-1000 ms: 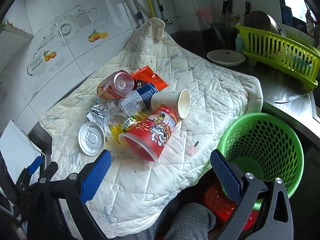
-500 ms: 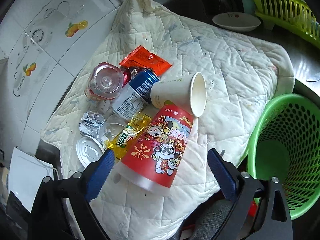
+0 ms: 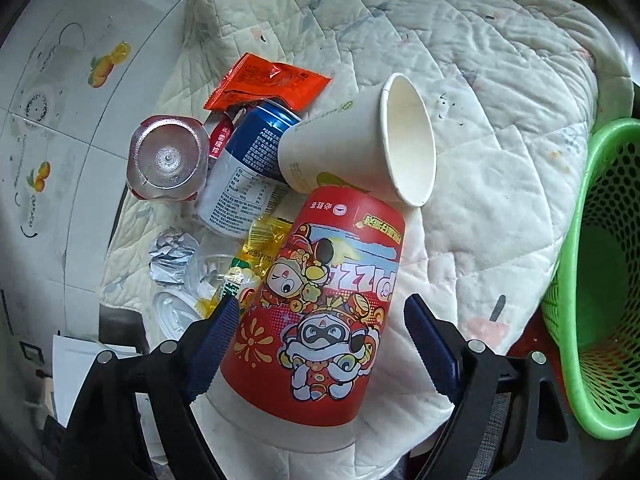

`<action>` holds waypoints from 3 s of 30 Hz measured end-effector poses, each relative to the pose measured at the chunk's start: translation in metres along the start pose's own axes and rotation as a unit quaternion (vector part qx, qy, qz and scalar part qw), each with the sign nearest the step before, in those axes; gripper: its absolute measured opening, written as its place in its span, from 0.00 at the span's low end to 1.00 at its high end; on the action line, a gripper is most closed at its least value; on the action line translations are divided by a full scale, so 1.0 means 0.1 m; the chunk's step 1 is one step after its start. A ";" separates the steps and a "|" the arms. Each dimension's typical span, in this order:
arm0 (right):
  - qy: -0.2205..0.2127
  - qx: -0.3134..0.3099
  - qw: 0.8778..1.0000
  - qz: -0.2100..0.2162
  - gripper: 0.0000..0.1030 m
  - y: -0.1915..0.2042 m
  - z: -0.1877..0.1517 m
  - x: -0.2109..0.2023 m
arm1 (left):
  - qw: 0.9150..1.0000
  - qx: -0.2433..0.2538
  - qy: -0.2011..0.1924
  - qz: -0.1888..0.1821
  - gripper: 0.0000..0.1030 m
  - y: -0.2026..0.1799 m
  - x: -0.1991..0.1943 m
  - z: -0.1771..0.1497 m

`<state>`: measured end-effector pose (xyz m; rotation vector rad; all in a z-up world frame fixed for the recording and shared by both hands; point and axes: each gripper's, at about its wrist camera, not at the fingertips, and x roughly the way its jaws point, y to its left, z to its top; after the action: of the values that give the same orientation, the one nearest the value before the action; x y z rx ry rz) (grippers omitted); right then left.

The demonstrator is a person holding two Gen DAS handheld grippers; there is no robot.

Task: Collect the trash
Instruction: 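Reach the right tool to the red printed paper cup and grasp it, then drop the red cup into the green basket with the right tool while the left tool grasps the yellow wrapper, then carry the yellow wrapper over the green basket and release it with the left tool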

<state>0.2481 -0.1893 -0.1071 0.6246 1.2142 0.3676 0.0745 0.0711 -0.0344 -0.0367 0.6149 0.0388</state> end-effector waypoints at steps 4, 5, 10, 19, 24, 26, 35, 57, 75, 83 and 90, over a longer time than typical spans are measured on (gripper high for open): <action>0.004 0.008 1.000 0.023 0.72 -0.04 -0.01 -0.01 | 1.000 0.010 0.003 -0.012 0.87 -0.05 0.06 0.04; 0.002 0.007 1.000 0.026 0.72 -0.04 -0.01 -0.03 | 1.000 0.012 0.004 -0.016 0.86 -0.06 0.07 0.05; -0.012 -0.004 0.999 0.032 0.70 -0.07 -0.05 -0.19 | 0.999 0.037 0.008 -0.026 0.82 -0.22 0.16 0.10; -0.052 -0.032 0.998 0.029 0.66 -0.15 -0.16 -0.55 | 0.992 0.103 0.013 -0.074 0.72 -0.69 0.33 0.20; -0.073 -0.032 0.996 0.033 0.66 -0.25 -0.20 -0.74 | 0.985 0.134 0.031 -0.102 0.69 -0.93 0.59 0.23; -0.081 -0.033 0.996 0.033 0.66 -0.29 -0.20 -0.82 | 0.984 0.139 0.039 -0.103 0.67 -0.99 0.72 0.26; -0.140 -0.048 0.989 -0.025 0.66 -0.52 -0.26 -1.28 | 0.977 0.181 0.061 -0.099 0.48 -1.20 1.07 0.25; -0.208 -0.014 0.952 -0.226 0.64 -1.62 -0.45 -1.61 | 0.976 0.152 0.036 -0.151 0.21 -1.21 0.71 0.25; -0.277 -0.072 0.914 -0.286 0.79 -1.53 -1.01 -2.08 | 0.946 0.181 0.040 -0.266 0.21 -2.25 0.39 0.16; -0.291 -0.071 0.909 -0.291 0.80 -1.62 -1.22 -2.29 | 0.934 0.206 0.067 -0.285 0.21 -2.88 0.55 0.03; -0.296 -0.058 0.912 -0.279 0.82 -1.75 -1.30 -2.41 | 0.929 0.208 0.098 -0.289 0.24 -3.27 0.77 -0.06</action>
<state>0.0366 -0.4323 -0.0632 0.2294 0.7265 -0.2277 0.1496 -0.2533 -0.0764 0.1938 0.7832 -0.6749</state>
